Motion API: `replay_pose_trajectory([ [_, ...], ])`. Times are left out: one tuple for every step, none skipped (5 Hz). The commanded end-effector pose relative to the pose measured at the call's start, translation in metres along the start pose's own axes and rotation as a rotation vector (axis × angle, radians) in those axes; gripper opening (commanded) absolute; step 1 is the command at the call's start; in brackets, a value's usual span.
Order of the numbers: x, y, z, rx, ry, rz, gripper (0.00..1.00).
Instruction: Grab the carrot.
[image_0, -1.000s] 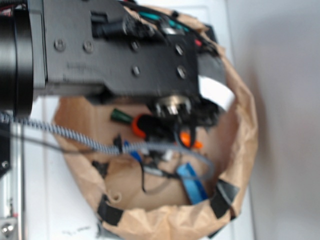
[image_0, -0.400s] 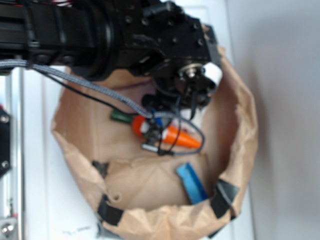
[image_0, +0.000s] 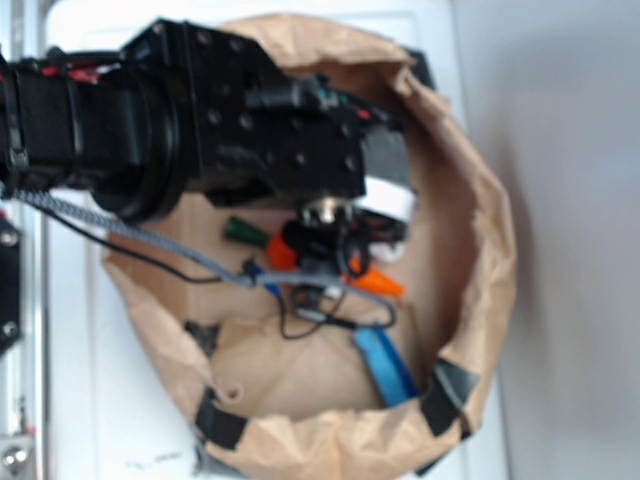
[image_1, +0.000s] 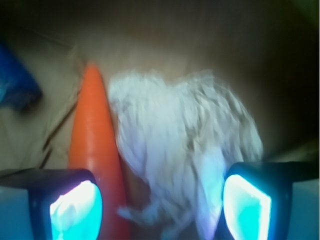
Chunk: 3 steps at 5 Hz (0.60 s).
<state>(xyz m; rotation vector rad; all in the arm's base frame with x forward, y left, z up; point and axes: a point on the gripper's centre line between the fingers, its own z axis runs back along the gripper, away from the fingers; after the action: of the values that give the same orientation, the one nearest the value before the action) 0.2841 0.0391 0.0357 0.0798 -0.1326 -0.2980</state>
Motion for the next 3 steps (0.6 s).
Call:
replay_pose_trajectory([
  [0.004,-0.010,-0.013,0.032,0.087,0.017,1.00],
  [0.002,-0.005,0.012,0.008,0.078,0.031,1.00],
  [-0.003,0.006,0.038,-0.038,0.083,0.015,1.00],
])
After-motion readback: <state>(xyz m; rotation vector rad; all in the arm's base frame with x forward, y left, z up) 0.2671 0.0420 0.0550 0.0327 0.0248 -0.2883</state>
